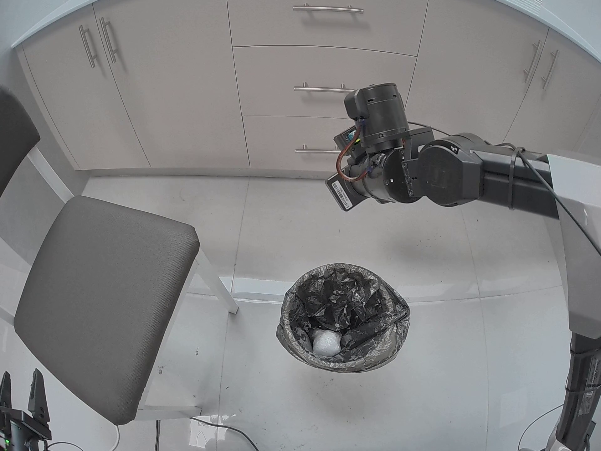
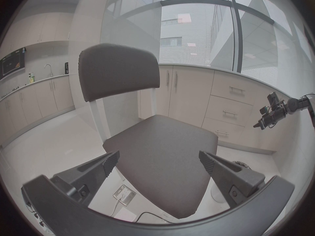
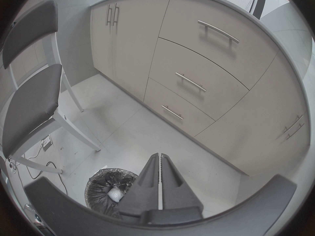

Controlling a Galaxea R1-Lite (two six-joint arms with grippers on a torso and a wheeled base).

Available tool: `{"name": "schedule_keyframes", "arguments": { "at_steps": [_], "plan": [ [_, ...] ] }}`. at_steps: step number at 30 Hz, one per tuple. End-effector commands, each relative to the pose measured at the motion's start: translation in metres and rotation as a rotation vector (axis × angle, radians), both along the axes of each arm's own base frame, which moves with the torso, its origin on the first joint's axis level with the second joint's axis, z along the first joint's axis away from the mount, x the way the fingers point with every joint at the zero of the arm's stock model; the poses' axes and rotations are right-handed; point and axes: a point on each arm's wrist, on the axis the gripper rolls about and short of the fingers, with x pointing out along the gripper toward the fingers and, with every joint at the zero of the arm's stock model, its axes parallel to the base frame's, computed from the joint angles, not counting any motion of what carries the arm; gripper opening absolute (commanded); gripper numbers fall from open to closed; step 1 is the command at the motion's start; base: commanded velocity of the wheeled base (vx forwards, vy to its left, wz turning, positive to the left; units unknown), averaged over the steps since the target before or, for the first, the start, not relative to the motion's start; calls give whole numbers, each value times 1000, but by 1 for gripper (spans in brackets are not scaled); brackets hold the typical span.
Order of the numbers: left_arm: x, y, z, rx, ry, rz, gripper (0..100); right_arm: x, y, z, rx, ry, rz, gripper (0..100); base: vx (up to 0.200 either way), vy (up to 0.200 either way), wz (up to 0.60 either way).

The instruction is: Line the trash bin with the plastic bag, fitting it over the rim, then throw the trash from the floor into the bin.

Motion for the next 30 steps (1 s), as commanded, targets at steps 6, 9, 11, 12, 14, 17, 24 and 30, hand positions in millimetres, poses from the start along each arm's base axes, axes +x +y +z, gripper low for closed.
{"name": "schedule_keyframes", "arguments": {
  "at_steps": [6, 9, 11, 12, 14, 17, 24, 30],
  "plan": [
    [-3, -3, -3, 22, -52, -110, 100, -13, -3, 23, -19, -44, 29, 0, 0, 0, 0],
    [-3, -4, -3, 55, -41, -162, 100, -17, -5, 30, -23, -58, 36, 0, 0, 0, 0],
    [-3, -5, -3, 70, -38, -179, 100, -20, -7, 37, -13, -72, 37, 0, 0, 0, 0],
    [-3, -5, -3, 85, -36, -185, 100, -24, -10, 45, -3, -88, 32, 0, 0, 0, 0],
    [-3, -5, -3, 111, -36, -191, 100, -27, -13, 52, 4, -103, 22, 0, 0, 0, 0],
    [-3, -6, -4, 221, -17, -246, 100, -36, -22, 70, 26, -136, 10, 0, 0, 0, 0],
    [-2, -8, -8, 190, 17, -323, 100, -60, -55, 114, 67, -197, -22, 0, 0, 0, 0],
    [-2, -8, -8, 189, 17, -317, 100, -92, -97, 144, 49, -172, -60, 0, 0, 0, 0]
  ]
}}
